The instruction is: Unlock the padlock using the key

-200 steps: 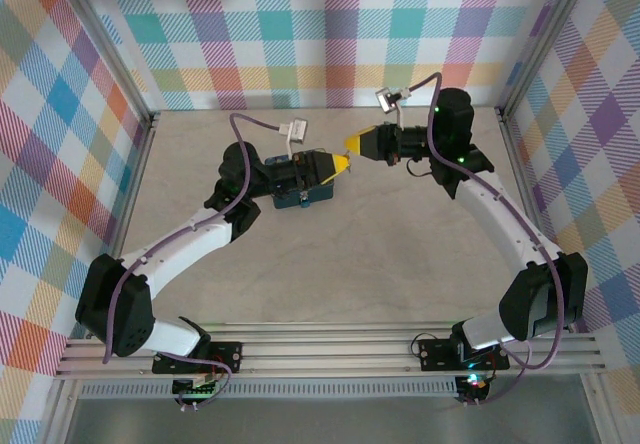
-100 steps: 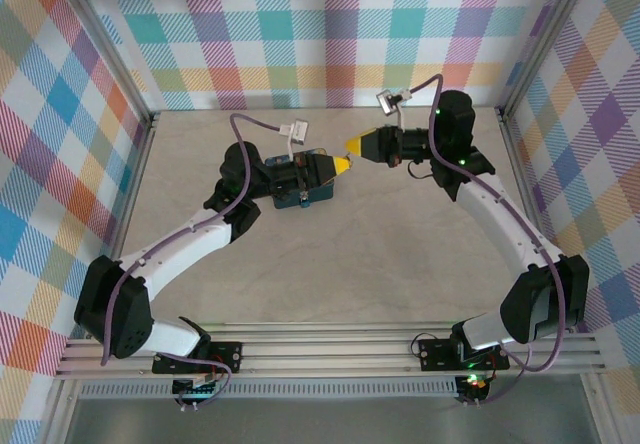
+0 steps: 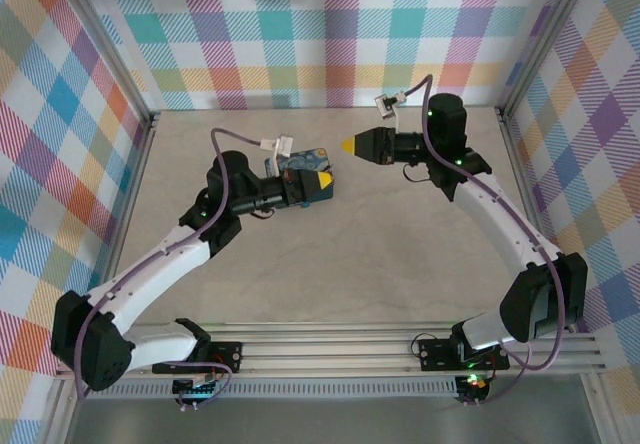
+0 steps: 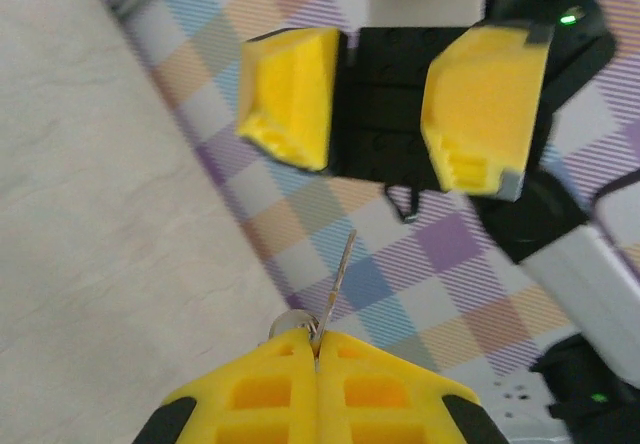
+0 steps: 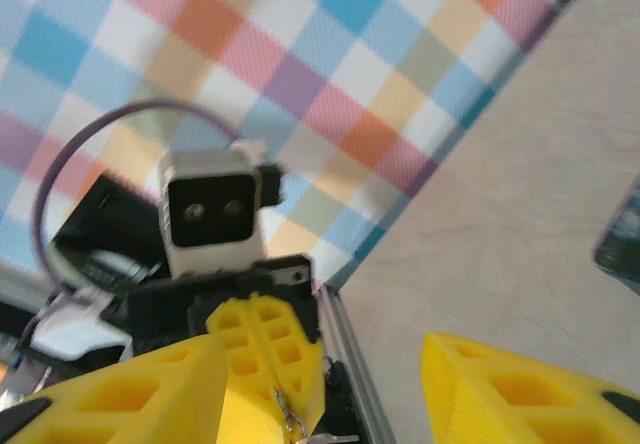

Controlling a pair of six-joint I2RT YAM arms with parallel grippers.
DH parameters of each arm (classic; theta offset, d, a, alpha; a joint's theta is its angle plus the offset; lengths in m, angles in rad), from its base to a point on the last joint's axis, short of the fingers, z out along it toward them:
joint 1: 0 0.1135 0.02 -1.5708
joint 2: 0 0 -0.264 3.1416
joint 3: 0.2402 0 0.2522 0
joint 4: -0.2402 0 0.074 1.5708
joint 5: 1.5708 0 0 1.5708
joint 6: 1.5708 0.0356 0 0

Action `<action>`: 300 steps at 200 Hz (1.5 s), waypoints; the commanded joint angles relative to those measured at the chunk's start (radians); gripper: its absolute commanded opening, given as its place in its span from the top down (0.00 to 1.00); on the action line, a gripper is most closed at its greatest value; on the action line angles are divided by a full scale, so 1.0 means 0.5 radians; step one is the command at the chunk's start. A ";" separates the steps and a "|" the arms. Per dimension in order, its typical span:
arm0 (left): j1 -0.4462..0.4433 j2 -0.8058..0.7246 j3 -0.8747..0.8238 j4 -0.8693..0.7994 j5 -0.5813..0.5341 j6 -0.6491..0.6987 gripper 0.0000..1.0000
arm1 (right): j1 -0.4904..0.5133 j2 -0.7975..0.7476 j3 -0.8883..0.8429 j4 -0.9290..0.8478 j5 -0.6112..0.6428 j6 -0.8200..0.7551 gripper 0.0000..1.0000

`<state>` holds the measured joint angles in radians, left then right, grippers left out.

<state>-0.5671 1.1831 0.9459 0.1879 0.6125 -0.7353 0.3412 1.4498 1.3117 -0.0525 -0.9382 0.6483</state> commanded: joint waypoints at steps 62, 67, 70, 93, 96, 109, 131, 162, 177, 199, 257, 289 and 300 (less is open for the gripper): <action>0.129 -0.457 -0.399 -1.176 -0.700 0.323 1.00 | 0.561 0.504 0.011 -0.629 1.421 -0.277 0.38; 0.136 -0.474 -0.415 -1.188 -0.706 0.326 1.00 | 0.598 0.555 0.025 -0.615 1.474 -0.274 0.38; 0.140 -0.482 -0.424 -1.198 -0.709 0.326 1.00 | 0.620 0.581 0.036 -0.611 1.504 -0.272 0.38; 0.151 -0.476 -0.465 -1.234 -0.702 0.343 1.00 | 0.726 0.788 0.105 -0.502 1.631 -0.328 0.38; 0.151 -0.471 -0.468 -1.235 -0.701 0.349 1.00 | 0.736 0.810 0.111 -0.482 1.640 -0.339 0.38; 0.154 -0.430 -0.479 -1.244 -0.690 0.361 1.00 | 0.763 0.901 0.130 -0.378 1.679 -0.388 0.37; 0.165 -0.369 -0.500 -1.196 -0.668 0.366 1.00 | 0.772 1.053 0.194 -0.270 1.724 -0.465 0.37; 0.203 -0.284 -0.527 -1.119 -0.628 0.357 1.00 | 0.772 1.256 0.376 -0.339 1.833 -0.552 0.37; 0.222 -0.269 -0.544 -1.100 -0.623 0.357 1.00 | 0.771 1.321 0.447 -0.385 1.848 -0.573 0.38; 0.247 -0.285 -0.588 -1.080 -0.630 0.356 1.00 | 0.784 1.386 0.519 -0.475 2.001 -0.581 0.40; 0.282 -0.323 -0.659 -1.063 -0.645 0.359 1.00 | 0.833 1.559 0.729 -0.565 2.084 -0.696 0.41; 0.290 -0.334 -0.663 -1.079 -0.648 0.372 1.00 | 0.839 1.619 0.802 -0.577 2.113 -0.680 0.45; 0.290 -0.340 -0.664 -1.090 -0.648 0.382 1.00 | 0.839 1.633 0.824 -0.585 2.130 -0.674 0.47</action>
<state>-0.4404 1.0367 0.6289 -0.3607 0.2897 -0.5747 0.7544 2.2425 1.6802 -0.3237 0.0959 0.3237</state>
